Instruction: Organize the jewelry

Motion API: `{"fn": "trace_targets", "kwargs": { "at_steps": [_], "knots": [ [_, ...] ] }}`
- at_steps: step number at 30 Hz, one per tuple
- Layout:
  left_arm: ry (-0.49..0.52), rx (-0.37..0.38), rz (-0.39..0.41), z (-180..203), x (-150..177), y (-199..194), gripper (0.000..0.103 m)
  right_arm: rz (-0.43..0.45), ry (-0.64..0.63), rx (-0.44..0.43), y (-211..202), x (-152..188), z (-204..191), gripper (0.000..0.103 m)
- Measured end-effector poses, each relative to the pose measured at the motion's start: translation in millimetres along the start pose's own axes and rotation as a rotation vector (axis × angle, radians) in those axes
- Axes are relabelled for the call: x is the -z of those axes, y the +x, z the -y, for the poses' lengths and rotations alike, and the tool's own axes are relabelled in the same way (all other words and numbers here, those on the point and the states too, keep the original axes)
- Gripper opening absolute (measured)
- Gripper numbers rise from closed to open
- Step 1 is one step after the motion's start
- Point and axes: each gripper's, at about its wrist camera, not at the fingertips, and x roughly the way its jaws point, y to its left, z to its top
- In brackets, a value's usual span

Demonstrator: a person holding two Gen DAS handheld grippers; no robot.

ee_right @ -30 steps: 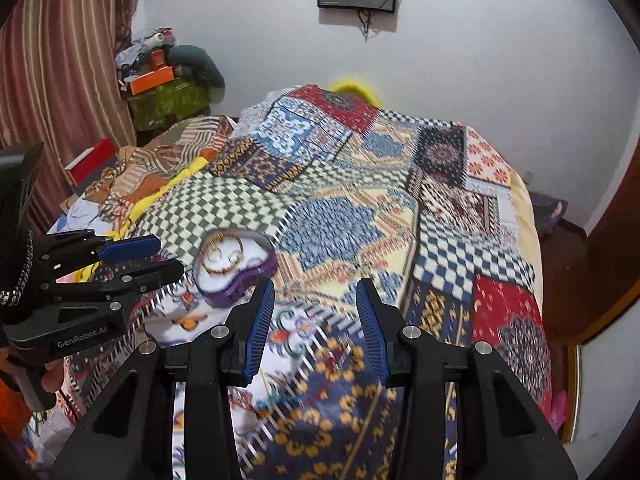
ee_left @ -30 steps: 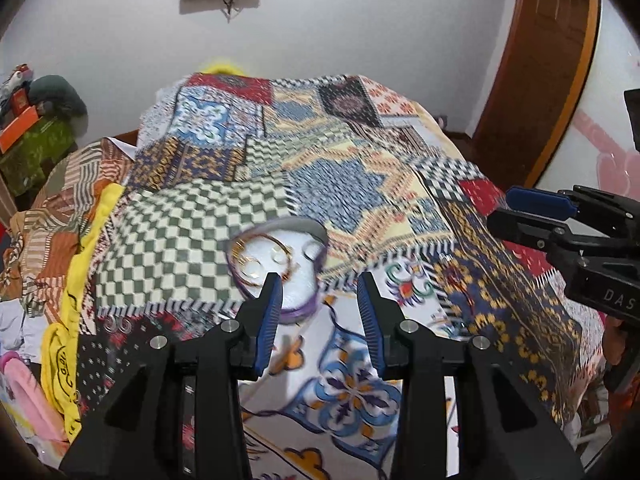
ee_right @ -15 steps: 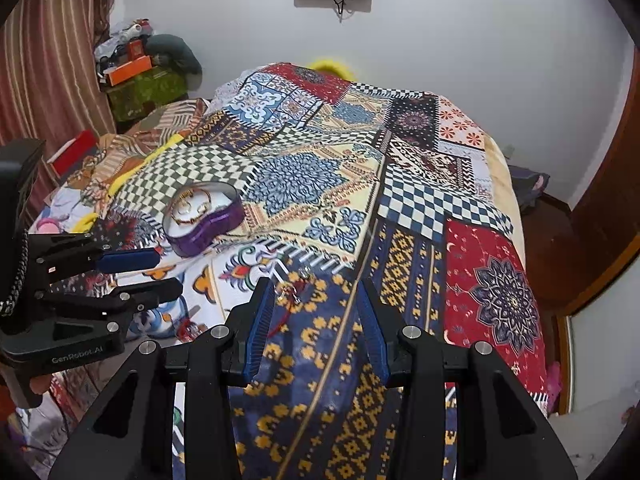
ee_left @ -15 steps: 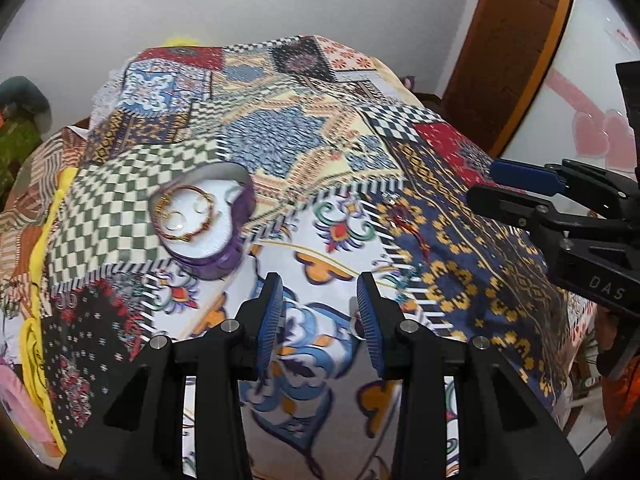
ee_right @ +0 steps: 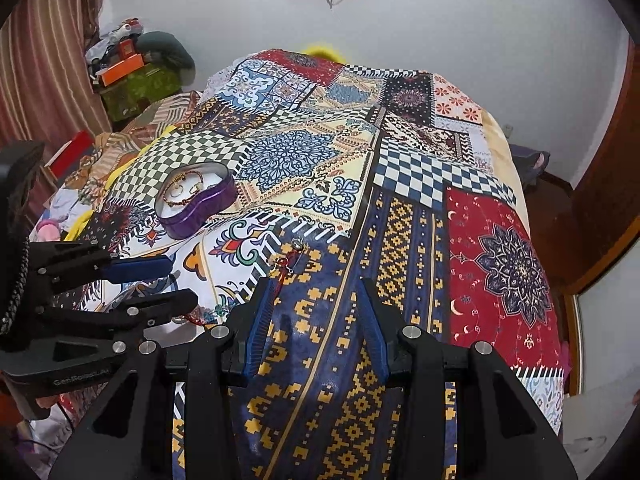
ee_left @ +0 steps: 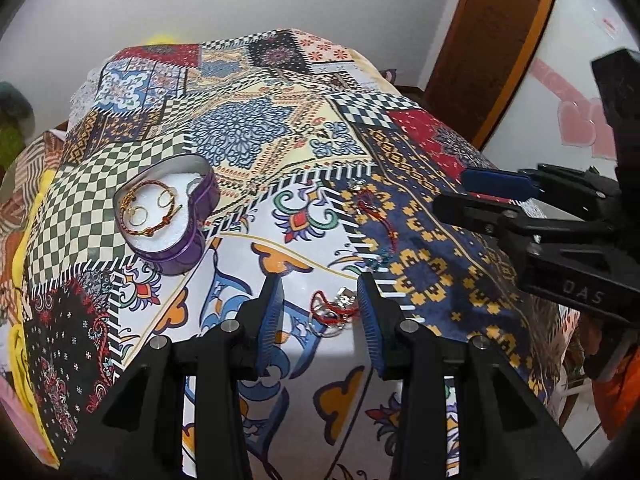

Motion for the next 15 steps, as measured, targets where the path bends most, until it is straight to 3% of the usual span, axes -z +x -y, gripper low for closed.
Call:
{"fn": "trace_targets", "kwargs": {
  "at_steps": [5,11,15],
  "knots": [
    [0.052,-0.038,-0.012,8.9,4.6,9.0,0.036,-0.015,0.009,-0.006,3.5,2.5,0.6,0.039],
    [0.029,-0.013,-0.002,4.9,4.5,11.7,0.013,-0.027,0.002,-0.016,5.1,5.6,-2.8,0.039],
    [0.009,-0.004,0.012,-0.6,5.3,7.7,0.013,-0.033,0.004,-0.032,5.8,5.6,-5.2,0.039]
  ]
}}
